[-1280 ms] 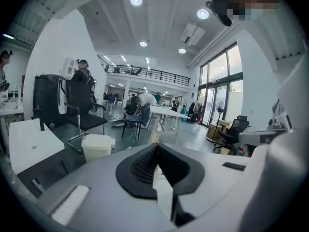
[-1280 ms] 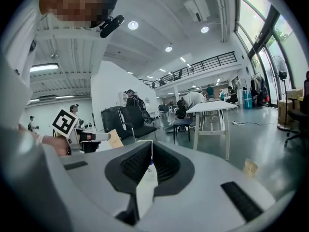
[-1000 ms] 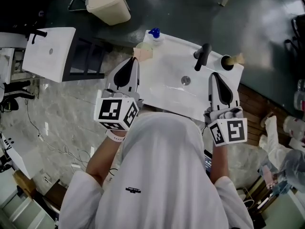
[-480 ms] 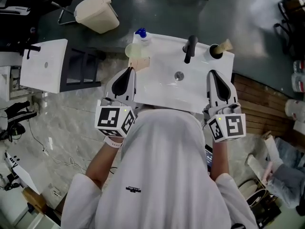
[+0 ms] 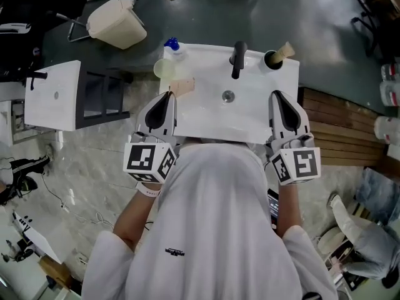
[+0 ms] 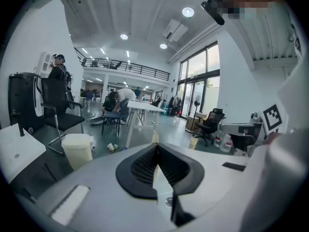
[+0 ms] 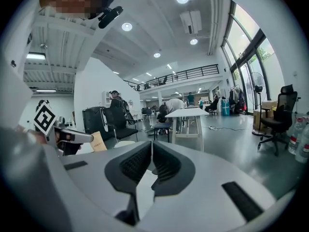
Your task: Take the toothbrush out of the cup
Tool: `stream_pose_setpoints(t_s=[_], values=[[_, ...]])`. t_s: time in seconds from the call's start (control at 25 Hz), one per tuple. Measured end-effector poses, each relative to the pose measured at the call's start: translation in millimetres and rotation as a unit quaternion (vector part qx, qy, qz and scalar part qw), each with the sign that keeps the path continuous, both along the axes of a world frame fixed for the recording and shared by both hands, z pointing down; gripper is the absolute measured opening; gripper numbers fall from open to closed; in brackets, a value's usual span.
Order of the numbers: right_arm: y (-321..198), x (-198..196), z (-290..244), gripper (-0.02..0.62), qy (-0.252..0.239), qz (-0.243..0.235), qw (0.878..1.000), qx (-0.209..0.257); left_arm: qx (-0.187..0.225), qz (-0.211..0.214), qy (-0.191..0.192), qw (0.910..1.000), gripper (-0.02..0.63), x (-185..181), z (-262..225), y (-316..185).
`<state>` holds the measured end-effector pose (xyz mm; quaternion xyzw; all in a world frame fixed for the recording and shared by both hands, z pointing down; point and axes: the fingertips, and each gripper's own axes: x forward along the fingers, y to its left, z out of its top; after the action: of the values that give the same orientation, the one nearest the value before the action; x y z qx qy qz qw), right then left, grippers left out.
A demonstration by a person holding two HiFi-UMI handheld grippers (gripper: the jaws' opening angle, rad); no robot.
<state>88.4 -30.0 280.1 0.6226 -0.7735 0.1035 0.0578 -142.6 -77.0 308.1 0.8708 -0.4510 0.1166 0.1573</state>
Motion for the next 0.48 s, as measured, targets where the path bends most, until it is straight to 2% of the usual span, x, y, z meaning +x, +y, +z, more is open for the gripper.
stream_pose_setpoints(t_s=[0.48], values=[[-25,48,12,0.009,0.005,0.020,1.000,-0.010,-0.037,0.025,-0.018,0.9988,0.006,44,28,-16]])
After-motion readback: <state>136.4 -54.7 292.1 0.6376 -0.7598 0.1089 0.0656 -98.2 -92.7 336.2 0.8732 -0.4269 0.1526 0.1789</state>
